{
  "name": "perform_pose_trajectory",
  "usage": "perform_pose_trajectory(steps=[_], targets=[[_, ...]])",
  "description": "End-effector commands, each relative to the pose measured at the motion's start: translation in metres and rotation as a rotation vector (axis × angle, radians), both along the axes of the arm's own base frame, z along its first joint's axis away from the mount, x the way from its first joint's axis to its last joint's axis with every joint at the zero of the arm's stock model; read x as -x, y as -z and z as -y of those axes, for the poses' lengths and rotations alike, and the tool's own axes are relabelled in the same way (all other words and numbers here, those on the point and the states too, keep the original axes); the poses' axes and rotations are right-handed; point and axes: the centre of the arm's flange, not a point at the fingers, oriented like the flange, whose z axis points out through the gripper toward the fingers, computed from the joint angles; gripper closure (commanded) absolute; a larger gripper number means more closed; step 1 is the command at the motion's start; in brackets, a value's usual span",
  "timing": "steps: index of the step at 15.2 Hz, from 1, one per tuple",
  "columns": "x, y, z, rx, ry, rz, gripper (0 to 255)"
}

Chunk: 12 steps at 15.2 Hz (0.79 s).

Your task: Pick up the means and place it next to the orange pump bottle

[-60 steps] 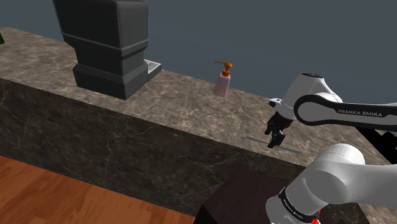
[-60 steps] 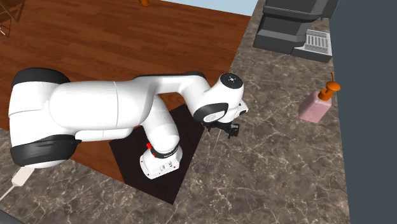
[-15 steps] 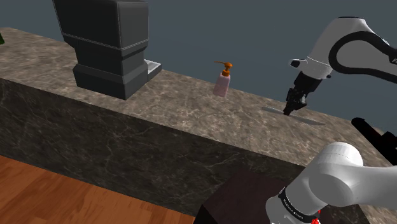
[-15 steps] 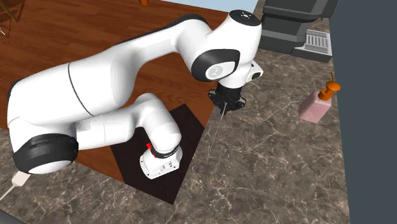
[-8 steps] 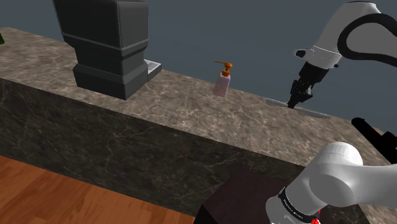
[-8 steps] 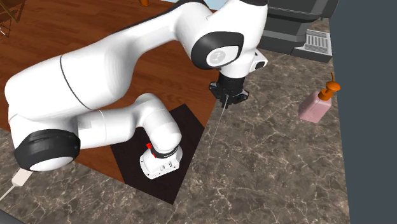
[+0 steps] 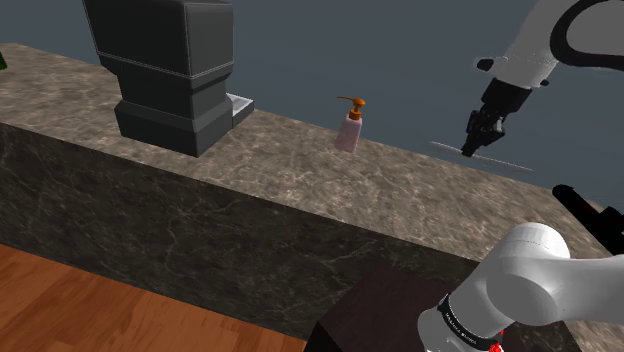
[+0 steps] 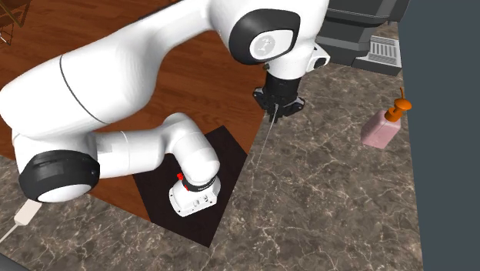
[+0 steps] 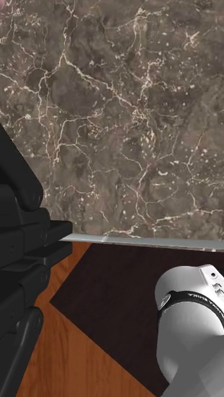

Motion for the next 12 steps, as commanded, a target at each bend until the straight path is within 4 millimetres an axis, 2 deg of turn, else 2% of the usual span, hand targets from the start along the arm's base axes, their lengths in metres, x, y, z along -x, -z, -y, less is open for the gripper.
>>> perform_pose_trajectory(steps=[1, 8, 12], targets=[[0.000, -0.011, -0.001, 0.000, 0.000, 0.000, 255], [0.000, -0.044, -0.001, 0.000, 0.000, 0.000, 255], [-0.049, -0.044, 0.020, 0.000, 0.000, 0.000, 255]])
